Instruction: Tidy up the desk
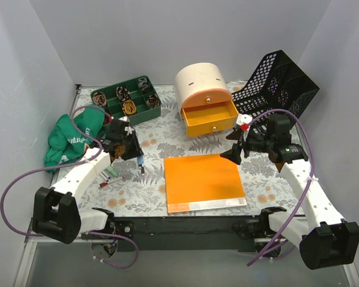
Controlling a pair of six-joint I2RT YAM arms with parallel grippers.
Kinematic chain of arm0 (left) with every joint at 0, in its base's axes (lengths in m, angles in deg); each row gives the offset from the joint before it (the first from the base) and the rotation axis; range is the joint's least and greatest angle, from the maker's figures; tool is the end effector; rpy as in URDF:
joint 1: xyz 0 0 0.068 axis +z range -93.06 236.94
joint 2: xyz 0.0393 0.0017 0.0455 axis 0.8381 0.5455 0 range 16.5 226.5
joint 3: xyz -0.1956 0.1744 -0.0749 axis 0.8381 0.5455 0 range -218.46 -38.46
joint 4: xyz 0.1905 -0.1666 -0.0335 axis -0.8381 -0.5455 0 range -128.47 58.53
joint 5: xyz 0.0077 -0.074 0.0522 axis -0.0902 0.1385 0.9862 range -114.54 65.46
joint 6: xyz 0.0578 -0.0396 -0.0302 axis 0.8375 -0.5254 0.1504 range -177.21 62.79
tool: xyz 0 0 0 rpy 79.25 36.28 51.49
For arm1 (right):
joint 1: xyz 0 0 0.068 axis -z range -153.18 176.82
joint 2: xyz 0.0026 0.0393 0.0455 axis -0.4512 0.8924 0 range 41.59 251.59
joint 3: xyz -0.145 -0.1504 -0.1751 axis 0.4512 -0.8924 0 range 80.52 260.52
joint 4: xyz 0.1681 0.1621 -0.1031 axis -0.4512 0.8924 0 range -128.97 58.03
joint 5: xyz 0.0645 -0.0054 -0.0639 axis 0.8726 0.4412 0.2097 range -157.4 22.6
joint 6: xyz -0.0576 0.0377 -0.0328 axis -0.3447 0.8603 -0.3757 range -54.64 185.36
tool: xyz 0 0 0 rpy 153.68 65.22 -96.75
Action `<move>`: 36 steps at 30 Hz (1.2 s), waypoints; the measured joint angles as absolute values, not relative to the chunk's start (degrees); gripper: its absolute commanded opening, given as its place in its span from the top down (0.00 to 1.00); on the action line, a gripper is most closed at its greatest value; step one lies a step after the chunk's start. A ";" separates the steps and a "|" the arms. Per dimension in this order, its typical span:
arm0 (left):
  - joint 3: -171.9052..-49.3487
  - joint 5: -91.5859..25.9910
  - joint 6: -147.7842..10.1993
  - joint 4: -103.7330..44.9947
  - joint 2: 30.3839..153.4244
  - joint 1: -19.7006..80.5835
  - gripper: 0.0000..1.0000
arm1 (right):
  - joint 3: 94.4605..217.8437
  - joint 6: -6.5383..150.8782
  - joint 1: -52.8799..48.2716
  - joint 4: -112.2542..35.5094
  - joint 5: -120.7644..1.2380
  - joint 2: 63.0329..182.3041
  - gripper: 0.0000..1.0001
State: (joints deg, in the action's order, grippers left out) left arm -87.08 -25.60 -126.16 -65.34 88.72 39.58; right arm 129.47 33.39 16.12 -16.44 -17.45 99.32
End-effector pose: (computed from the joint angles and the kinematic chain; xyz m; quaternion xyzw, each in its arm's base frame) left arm 0.2445 -0.0778 0.2074 -0.4153 0.8654 -0.1981 0.1982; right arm 0.2097 0.0899 0.2994 -0.4802 0.6607 0.2798 0.5045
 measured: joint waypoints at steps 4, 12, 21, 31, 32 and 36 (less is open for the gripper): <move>-93.96 -30.47 -124.06 -63.64 88.05 37.72 0.98 | 129.47 33.37 16.85 -16.44 -17.52 99.30 0.16; -118.64 -32.46 -117.88 -59.22 103.08 24.78 0.99 | 129.47 33.19 18.99 -16.42 -17.52 99.04 0.15; -140.74 -29.05 -108.52 -57.71 124.18 17.13 0.95 | 129.47 33.13 20.08 -16.40 -17.28 98.65 0.15; -148.63 -21.51 -101.70 -58.41 133.20 14.94 0.43 | 129.47 32.93 20.10 -16.40 -16.86 98.65 0.15; -148.74 -21.12 -101.33 -58.39 133.20 14.92 0.41 | 129.47 32.93 20.10 -16.40 -16.86 98.65 0.15; -148.87 -20.50 -101.31 -58.19 132.98 14.94 0.36 | 129.44 32.67 20.10 -16.40 -16.77 98.65 0.15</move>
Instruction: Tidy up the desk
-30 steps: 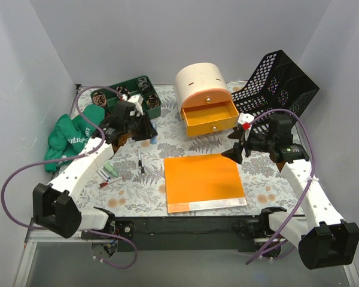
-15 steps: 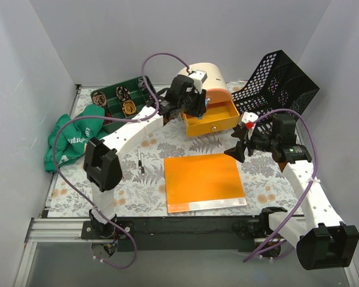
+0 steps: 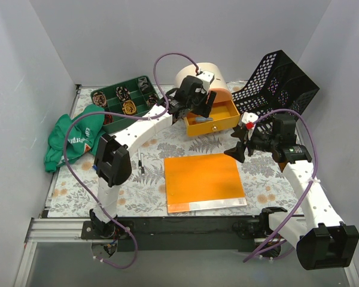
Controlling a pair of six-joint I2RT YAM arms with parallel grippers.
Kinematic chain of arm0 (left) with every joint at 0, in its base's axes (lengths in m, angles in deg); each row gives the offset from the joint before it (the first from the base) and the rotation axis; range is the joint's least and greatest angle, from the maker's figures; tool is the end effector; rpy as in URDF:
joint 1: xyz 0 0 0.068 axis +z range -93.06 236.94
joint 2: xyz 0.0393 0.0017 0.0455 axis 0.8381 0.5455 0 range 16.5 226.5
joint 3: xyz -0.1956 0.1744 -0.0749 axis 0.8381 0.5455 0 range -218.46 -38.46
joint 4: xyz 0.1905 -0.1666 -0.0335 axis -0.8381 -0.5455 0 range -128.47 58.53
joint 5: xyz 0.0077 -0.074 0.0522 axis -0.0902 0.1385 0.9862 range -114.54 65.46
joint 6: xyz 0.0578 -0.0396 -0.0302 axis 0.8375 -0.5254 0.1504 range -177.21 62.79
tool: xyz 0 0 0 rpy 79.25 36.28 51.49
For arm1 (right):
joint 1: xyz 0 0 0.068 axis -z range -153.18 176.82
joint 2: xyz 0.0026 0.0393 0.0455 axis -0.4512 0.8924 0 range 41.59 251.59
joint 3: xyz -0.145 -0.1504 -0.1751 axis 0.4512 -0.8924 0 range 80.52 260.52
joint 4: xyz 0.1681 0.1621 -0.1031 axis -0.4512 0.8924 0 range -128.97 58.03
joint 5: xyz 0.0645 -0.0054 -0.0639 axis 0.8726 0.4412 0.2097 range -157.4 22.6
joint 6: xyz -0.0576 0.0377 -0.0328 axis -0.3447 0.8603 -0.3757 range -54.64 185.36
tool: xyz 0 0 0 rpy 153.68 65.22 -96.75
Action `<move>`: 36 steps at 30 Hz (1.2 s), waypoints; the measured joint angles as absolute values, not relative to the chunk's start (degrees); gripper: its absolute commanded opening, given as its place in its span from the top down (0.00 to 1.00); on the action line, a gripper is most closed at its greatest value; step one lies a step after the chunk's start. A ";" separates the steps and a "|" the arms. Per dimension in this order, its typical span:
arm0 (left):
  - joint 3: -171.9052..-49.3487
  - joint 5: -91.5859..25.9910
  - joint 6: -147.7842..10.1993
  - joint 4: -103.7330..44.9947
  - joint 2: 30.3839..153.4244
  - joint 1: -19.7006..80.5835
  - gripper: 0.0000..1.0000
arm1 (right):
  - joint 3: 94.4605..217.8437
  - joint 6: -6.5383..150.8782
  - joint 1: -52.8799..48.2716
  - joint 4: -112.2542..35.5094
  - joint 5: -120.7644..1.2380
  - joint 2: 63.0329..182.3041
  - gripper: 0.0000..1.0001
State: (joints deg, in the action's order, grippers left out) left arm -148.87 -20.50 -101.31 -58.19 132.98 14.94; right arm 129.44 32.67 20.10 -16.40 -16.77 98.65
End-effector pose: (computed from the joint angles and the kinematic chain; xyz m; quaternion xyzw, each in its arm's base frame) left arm 0.3727 -0.3295 0.3091 -0.0329 0.8769 -0.3040 0.3708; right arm 0.2127 0.0753 0.3018 -0.4640 0.6683 0.2617 0.5192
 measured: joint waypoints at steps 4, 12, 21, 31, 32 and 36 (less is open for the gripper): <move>-146.35 -20.50 -101.81 -57.08 130.67 15.03 0.34 | 129.38 32.03 20.10 -16.33 -15.96 98.65 0.15; -122.18 -18.62 -103.12 -49.71 105.97 15.07 0.05 | 129.36 28.25 19.53 -14.54 -8.93 99.48 0.16; -94.64 -8.07 -107.49 -46.02 65.86 16.12 0.02 | 132.72 29.02 1.94 -12.07 -13.01 110.27 0.19; -83.67 1.00 -114.27 -48.66 38.52 16.34 0.02 | 162.84 44.03 -22.32 -12.34 -29.62 140.30 0.20; -83.56 1.55 -114.60 -48.84 37.29 16.34 0.02 | 166.56 46.22 -23.98 -12.73 -31.33 143.71 0.20; -83.36 3.25 -115.17 -50.67 34.83 16.32 0.02 | 181.20 54.74 -29.95 -13.27 -38.13 156.94 0.19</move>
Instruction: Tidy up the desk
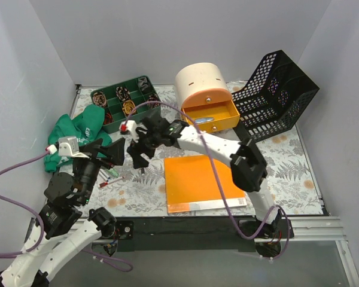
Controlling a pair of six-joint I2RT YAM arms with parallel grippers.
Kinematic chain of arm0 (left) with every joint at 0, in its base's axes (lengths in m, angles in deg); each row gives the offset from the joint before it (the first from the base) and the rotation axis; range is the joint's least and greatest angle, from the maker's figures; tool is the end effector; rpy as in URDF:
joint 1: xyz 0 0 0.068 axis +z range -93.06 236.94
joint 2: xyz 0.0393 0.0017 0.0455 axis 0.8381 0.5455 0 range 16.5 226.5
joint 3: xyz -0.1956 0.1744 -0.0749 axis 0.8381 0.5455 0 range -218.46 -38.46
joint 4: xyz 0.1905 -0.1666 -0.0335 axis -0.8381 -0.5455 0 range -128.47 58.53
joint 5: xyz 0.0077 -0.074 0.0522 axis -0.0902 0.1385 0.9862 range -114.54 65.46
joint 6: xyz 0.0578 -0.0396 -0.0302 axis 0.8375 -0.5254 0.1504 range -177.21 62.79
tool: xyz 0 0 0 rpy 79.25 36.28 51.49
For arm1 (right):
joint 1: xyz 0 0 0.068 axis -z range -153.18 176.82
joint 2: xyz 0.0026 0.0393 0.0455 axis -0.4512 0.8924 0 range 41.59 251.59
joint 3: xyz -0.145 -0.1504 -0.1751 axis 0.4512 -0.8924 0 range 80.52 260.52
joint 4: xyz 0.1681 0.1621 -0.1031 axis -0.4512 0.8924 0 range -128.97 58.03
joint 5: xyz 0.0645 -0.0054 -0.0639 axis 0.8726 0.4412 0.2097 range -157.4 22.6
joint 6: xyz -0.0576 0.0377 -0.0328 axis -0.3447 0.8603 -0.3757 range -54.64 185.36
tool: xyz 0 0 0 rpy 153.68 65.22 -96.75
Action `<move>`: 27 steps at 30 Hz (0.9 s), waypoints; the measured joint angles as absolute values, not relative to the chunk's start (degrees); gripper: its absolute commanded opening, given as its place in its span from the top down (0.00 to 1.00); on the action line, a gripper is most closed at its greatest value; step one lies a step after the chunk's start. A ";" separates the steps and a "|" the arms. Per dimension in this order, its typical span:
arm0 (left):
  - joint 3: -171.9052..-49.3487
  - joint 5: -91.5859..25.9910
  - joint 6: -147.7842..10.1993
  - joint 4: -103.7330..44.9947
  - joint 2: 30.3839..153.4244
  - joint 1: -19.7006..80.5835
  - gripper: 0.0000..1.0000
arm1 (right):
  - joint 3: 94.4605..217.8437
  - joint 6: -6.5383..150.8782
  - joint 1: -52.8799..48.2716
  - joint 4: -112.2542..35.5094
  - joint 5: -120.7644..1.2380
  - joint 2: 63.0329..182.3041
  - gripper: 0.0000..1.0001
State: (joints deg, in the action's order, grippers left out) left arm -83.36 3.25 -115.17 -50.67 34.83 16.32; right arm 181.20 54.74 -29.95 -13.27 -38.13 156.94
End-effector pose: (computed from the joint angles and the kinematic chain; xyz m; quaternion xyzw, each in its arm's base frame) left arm 0.0849 -0.0332 0.3736 -0.2748 0.6064 -0.4493 0.5958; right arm 0.2356 0.4173 0.2651 -0.5754 0.6718 0.3702 0.2837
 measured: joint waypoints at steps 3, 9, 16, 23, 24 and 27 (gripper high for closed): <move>-82.84 4.04 -115.30 -52.09 33.58 16.34 0.02 | 190.60 59.40 -33.36 -12.95 -43.04 165.02 0.20; -80.46 5.13 -115.12 -53.34 30.63 16.34 0.02 | 206.40 66.46 -37.93 -13.69 -49.86 178.03 0.31; -76.43 6.62 -113.96 -53.76 27.81 16.32 0.02 | 212.04 71.92 -40.33 -17.30 -56.90 186.44 0.33; -74.38 7.93 -113.33 -53.76 24.75 16.34 0.02 | 214.73 73.13 -41.49 -19.81 -63.04 192.39 0.34; -74.38 8.00 -113.31 -53.76 24.66 16.34 0.02 | 214.99 73.13 -41.58 -20.42 -63.46 192.67 0.34; -74.36 8.11 -113.13 -53.76 24.57 16.34 0.02 | 215.32 73.10 -41.95 -21.14 -64.51 192.96 0.34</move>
